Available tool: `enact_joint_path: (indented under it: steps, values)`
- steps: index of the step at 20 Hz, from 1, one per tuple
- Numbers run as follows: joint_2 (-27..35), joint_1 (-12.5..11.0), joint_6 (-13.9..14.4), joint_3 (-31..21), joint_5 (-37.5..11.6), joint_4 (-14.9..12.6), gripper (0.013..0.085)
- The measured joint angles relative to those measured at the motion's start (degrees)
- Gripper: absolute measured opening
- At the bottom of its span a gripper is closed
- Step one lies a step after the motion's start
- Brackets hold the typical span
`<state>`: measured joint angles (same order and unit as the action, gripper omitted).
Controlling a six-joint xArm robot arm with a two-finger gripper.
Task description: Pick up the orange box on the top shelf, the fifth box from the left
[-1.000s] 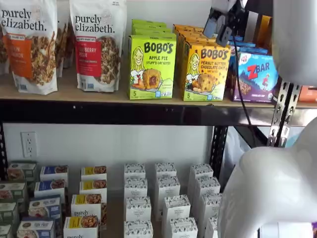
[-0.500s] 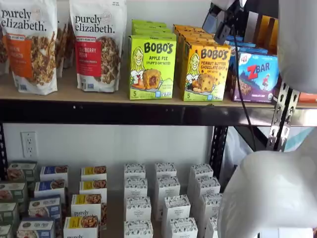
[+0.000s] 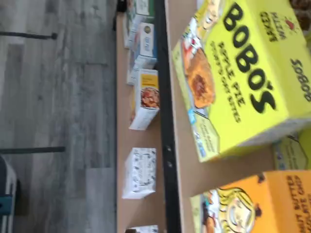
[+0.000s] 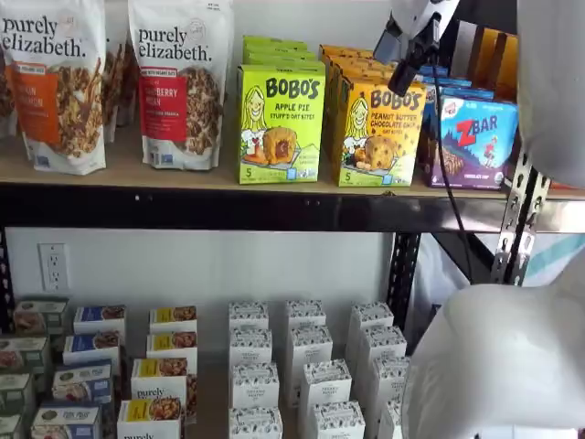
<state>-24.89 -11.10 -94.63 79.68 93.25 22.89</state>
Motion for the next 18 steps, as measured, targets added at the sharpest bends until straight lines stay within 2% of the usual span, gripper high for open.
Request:
enact_joint_path:
  steps: [10, 13, 18]
  values:
    - [2.15, -3.31, -4.41, -1.21, -6.95, 1.12, 0.085]
    - [3.09, -2.75, -4.96, -1.21, -9.92, -0.95, 0.085]
    - [6.04, -2.22, -4.77, 1.85, -8.78, -2.7, 0.085]
